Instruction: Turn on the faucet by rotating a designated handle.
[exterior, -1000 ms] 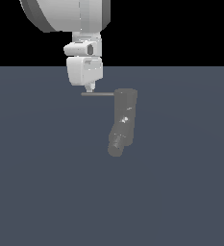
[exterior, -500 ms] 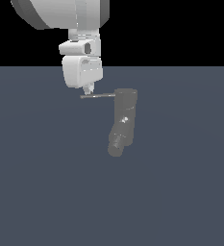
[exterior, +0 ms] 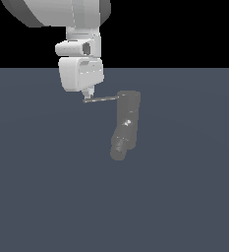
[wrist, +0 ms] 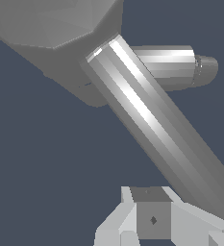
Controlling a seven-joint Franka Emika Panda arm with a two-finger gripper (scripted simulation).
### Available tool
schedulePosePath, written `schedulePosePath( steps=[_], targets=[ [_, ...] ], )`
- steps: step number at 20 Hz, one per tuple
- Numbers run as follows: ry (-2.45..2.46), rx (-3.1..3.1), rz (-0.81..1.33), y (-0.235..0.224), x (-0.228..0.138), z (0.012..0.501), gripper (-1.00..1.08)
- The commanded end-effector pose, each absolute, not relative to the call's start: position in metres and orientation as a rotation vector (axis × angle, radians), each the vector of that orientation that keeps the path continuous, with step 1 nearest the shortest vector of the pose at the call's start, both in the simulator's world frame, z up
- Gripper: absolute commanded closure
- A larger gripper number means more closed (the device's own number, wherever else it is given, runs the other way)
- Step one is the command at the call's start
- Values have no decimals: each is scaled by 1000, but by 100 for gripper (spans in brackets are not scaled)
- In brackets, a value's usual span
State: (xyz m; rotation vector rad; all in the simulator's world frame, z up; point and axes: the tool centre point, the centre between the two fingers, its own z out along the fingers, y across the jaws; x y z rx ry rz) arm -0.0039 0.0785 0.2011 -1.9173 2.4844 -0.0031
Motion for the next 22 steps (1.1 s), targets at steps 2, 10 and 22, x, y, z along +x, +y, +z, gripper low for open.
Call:
schedulePosePath(
  steps=[2, 10, 22],
  targets=[
    [2488, -1917, -3, 72, -13, 201, 108],
    [2486, -1919, -2, 61, -36, 201, 108],
    [2484, -1923, -1, 43, -69, 201, 108]
  ],
)
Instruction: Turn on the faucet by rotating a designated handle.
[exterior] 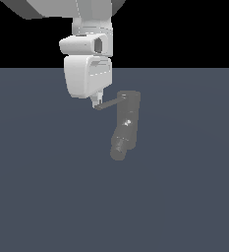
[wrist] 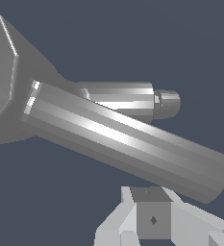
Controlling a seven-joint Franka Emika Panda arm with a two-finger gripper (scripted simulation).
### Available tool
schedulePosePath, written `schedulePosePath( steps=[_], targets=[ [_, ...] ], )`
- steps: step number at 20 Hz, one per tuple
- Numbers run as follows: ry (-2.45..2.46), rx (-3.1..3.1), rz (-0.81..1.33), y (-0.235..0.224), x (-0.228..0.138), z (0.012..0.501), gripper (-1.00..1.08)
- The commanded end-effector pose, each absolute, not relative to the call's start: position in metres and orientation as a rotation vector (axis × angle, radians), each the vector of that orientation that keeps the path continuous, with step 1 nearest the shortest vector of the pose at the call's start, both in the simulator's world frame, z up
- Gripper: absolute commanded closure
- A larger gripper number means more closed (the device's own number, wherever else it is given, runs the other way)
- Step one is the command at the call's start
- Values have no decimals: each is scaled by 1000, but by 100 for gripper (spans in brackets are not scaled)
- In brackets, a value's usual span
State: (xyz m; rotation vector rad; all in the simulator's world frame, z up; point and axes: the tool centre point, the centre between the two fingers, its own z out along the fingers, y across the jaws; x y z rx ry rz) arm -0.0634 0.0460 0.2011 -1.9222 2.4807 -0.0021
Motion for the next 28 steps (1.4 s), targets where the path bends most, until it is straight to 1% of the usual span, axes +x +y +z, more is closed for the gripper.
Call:
schedulePosePath(
  steps=[1, 9, 11, 28],
  targets=[
    [2483, -1924, -1, 41, -72, 201, 108],
    [2481, -1927, 0, 29, -95, 202, 108],
    [2477, -1929, -1, 33, -91, 201, 108],
    [2480, -1927, 0, -56, -113, 202, 108]
  ],
)
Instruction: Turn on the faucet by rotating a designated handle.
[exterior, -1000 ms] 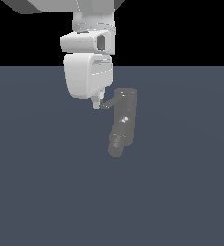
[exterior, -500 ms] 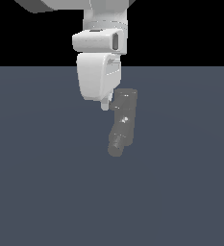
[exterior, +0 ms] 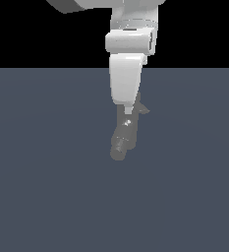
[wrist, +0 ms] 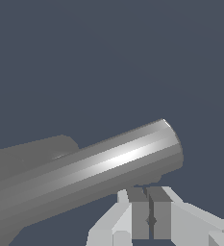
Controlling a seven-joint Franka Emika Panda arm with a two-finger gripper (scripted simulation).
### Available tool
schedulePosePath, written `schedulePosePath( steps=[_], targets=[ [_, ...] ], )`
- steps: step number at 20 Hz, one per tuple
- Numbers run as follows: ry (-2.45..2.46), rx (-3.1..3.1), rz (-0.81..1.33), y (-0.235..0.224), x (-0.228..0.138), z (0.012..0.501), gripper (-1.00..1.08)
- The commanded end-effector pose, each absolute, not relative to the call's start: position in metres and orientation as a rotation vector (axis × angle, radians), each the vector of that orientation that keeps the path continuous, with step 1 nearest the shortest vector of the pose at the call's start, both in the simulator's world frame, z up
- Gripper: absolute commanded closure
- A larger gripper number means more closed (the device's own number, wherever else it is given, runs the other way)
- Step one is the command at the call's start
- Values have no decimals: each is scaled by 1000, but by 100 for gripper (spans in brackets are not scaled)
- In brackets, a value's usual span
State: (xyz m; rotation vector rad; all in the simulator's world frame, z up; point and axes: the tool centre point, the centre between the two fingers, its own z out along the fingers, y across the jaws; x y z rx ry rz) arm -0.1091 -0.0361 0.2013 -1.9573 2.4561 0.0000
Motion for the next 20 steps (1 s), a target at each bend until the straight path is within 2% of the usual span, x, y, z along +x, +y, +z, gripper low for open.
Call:
schedulePosePath(
  steps=[1, 4, 5, 20],
  targets=[
    [2480, -1927, 0, -61, -114, 202, 108],
    [2481, -1927, 0, -72, -117, 202, 108],
    [2455, -1958, -1, -56, -113, 201, 108],
    [2471, -1940, -1, -119, -80, 201, 108]
  ],
)
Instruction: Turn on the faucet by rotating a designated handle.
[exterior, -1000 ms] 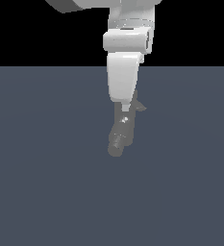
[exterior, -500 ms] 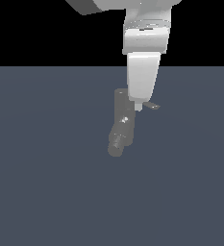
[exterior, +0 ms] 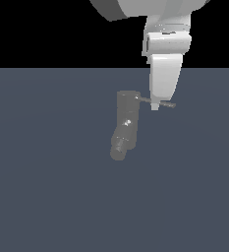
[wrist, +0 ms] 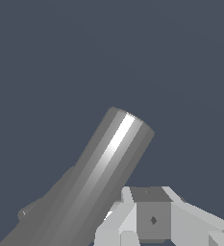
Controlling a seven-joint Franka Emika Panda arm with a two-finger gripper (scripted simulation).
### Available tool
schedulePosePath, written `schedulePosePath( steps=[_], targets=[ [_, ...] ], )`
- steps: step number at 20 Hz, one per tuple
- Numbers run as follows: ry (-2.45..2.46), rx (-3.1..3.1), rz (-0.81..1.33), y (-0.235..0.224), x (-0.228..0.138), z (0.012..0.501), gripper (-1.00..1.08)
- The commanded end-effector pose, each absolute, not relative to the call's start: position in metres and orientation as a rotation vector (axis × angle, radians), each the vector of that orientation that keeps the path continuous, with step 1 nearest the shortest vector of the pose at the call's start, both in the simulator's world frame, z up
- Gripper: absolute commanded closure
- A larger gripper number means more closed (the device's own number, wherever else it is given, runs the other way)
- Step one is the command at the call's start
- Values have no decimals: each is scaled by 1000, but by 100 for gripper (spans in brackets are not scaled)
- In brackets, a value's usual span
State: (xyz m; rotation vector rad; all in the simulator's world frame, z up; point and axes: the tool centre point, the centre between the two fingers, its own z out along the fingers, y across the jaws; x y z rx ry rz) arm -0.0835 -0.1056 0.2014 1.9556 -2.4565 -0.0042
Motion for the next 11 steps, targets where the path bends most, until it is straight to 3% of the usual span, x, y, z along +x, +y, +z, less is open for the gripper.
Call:
schedulePosePath(
  steps=[1, 11],
  targets=[
    [-2472, 1939, 1, -123, -78, 201, 108],
    [-2480, 1928, 0, -158, -59, 202, 108]
  ],
)
